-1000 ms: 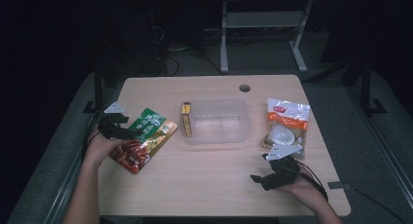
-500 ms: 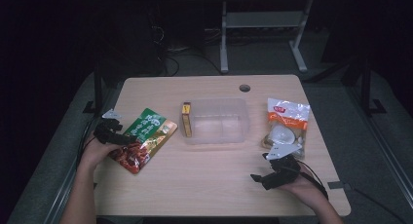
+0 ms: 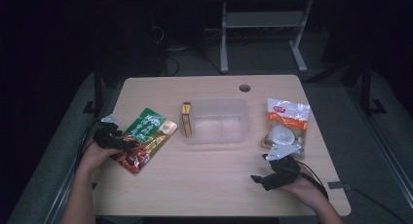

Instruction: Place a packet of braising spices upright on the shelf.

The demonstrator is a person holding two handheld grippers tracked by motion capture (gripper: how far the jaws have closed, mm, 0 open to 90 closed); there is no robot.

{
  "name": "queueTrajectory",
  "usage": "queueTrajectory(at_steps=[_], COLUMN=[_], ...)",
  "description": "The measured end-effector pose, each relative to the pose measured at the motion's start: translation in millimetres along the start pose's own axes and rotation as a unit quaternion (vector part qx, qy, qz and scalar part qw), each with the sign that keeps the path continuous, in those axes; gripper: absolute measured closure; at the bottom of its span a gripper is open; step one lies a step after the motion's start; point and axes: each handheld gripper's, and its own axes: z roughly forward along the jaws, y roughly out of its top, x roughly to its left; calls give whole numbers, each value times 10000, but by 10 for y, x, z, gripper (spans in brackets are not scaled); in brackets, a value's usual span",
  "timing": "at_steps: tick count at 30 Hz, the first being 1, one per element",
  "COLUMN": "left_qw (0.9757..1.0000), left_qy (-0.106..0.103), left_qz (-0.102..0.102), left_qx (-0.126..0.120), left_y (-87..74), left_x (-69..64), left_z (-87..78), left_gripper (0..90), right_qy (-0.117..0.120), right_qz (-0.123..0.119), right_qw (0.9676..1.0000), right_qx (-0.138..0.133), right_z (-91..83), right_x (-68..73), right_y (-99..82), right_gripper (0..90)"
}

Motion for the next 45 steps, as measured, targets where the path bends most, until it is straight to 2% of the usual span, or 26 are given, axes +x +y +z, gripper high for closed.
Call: queueTrajectory(at_steps=[4,8,14,15,16,17,23,28,32,35,41,45], left_qw=[10000,10000,9999,9999,9999,9999,10000,10000,10000,9994,9983,9964], left_qy=[29,9,-48,-46,-48,-25,-72,-18,-7,-154,-267,-273], left_qz=[24,85,141,144,114,116,24,9,-23,-110,-53,-26], left_qx=[-32,-33,-33,-39,-33,-21,-62,-22,-20,-272,-516,-798], left_y=[-11,-8,5,5,12,15,14,32,48,55,93,126], left_x=[-17,-34,-56,-59,-64,-67,-51,-69,-79,-63,-94,-104], left_z=[-6,-30,-54,-55,-56,-58,-54,-63,-80,-164,-319,-499], left_gripper=[152,255,515,515,600,642,815,876,892,894,895,896], right_qy=[-17,-18,-13,-12,-11,-9,-8,-4,-24,-40,-44,-57], right_qz=[-3,13,-10,-7,22,29,29,16,27,38,55,45], right_qw=[10000,10000,10000,10000,10000,10000,10000,10000,10000,10000,10000,10000], right_qx=[-10,6,9,5,-2,-1,18,21,26,31,18,23], right_z=[-2,-2,2,2,3,3,8,6,-2,-2,-2,-8], right_x=[0,-3,4,5,4,3,2,4,-12,-22,-30,-25], right_y=[2,3,5,5,6,6,5,5,-5,-10,-15,-16], right_gripper=[134,134,134,134,135,135,137,137,137,136,137,137])
